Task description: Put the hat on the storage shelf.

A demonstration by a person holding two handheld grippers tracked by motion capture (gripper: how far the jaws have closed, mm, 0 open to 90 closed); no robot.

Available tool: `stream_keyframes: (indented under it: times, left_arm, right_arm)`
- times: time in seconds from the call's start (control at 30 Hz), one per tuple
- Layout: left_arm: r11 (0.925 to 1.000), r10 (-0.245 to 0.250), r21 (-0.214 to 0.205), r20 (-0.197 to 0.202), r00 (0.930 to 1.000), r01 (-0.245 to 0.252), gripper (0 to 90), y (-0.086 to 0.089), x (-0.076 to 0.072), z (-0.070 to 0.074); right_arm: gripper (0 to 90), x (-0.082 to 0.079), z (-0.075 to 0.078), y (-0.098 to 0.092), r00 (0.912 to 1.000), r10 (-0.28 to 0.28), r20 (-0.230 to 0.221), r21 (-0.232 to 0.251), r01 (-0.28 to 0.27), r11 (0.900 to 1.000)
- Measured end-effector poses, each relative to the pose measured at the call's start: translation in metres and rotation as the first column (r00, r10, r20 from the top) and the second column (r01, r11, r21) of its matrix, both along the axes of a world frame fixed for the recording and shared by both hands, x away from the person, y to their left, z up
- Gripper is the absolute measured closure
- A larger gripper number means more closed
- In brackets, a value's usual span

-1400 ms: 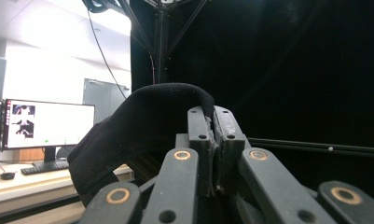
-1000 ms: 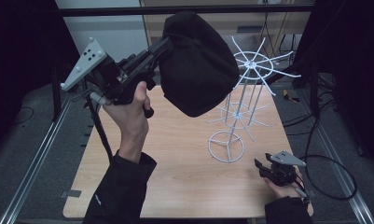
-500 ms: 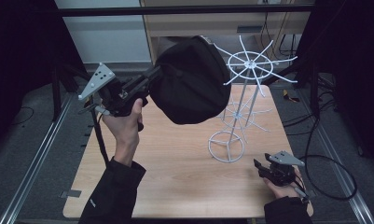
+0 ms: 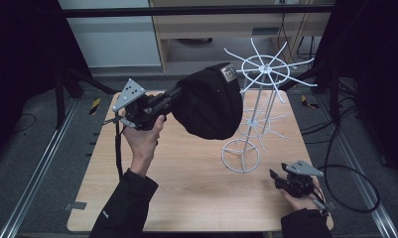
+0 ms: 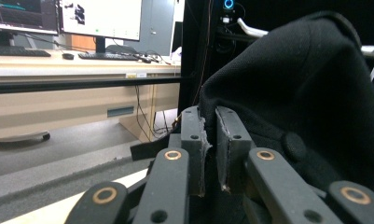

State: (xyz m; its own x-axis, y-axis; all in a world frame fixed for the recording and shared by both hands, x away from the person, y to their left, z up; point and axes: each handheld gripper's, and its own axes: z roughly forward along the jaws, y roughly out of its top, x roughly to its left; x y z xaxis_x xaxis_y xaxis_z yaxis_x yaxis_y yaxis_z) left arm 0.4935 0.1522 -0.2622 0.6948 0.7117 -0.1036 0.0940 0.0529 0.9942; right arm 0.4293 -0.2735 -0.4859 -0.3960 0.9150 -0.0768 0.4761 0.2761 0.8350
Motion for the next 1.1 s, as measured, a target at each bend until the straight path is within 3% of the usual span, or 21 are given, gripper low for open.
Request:
stream_keyframes:
  times: [0.1,0.57,0.87,1.1]
  left_arm:
    - [0.9996,0.005,0.029,-0.003,1.0000,-0.005,80.0,-0.004,0.002,-0.003]
    - [0.9972,0.031,0.068,-0.020,0.9993,-0.030,64.5,0.000,0.006,-0.015]
    - [0.9962,0.045,0.076,-0.015,0.9989,-0.044,52.1,0.022,-0.006,-0.025]
    - [0.9919,0.070,0.110,-0.063,0.9956,-0.063,47.1,0.054,-0.018,-0.058]
  right_arm:
    - [47.6,0.000,0.000,0.000,1.0000,0.001,0.001,-0.002,-0.001,1.0000]
    - [47.3,0.000,0.000,0.001,1.0000,0.003,0.001,-0.001,-0.003,1.0000]
    - [46.9,0.000,0.000,0.001,1.0000,0.003,0.002,0.000,-0.003,1.0000]
    - [45.0,0.000,0.000,0.001,1.0000,0.001,0.008,0.006,-0.001,1.0000]
